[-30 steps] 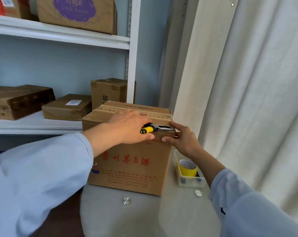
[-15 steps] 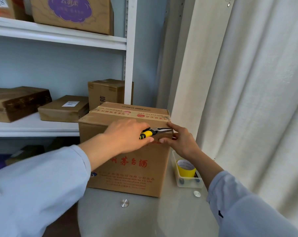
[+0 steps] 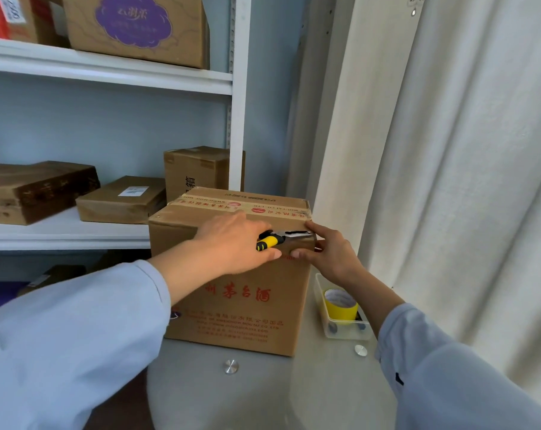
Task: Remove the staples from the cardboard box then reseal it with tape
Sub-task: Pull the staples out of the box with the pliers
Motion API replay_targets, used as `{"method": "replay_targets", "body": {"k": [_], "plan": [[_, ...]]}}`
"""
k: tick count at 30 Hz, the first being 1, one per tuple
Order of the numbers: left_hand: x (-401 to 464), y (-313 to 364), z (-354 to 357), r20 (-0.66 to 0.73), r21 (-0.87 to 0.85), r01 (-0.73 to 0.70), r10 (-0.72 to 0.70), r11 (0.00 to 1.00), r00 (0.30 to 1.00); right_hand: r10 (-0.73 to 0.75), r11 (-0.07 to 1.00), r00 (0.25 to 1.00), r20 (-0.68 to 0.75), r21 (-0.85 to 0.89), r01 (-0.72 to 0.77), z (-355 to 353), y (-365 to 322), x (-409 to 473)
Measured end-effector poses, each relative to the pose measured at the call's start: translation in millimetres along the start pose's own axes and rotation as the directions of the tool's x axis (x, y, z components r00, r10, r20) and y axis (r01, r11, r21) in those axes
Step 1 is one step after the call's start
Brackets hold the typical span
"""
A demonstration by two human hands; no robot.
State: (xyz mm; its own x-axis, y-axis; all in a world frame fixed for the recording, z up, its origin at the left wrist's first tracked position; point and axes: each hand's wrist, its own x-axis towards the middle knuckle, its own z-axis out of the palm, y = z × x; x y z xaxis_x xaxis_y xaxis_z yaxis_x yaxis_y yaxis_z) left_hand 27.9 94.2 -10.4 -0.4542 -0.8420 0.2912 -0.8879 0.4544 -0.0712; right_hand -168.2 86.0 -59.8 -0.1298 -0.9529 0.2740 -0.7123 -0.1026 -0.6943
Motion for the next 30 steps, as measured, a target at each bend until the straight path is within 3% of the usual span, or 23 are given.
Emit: {"method": "replay_targets", "body": {"k": [8, 15, 19, 23, 26, 30], "plan": [[4, -8, 3, -0.096, 0.117, -0.102, 0.114, 0.988, 0.989, 0.0, 1.0, 1.0, -0.003, -0.002, 0.0, 1, 1, 3], [8, -9, 15, -0.138, 0.0, -0.104, 0.103, 0.995, 0.985, 0.009, 1.0, 1.0, 0.0, -0.008, -0.009, 3, 2, 11], [9, -3, 32, -0.19, -0.098, -0.035, 0.016, 0.995, 0.982, 0.011, 1.0, 1.0, -0.013, -0.007, -0.011, 5, 2, 15], [7, -2, 43, -0.258, -0.095, -0.02, -0.005, 0.995, 0.966, -0.001, 1.0, 1.0, 0.024, -0.013, 0.001, 3, -3, 16], [11, -6, 34, -0.214, -0.047, -0.044, 0.033, 0.998, 0.976, -0.065, 0.998, 0.993, 0.099, 0.031, 0.062, -2, -8, 11], [17, -10, 19, -0.174, 0.044, -0.073, 0.08, 0.996, 0.981, -0.07, 0.994, 0.993, 0.091, 0.09, 0.061, -7, -9, 6]]}}
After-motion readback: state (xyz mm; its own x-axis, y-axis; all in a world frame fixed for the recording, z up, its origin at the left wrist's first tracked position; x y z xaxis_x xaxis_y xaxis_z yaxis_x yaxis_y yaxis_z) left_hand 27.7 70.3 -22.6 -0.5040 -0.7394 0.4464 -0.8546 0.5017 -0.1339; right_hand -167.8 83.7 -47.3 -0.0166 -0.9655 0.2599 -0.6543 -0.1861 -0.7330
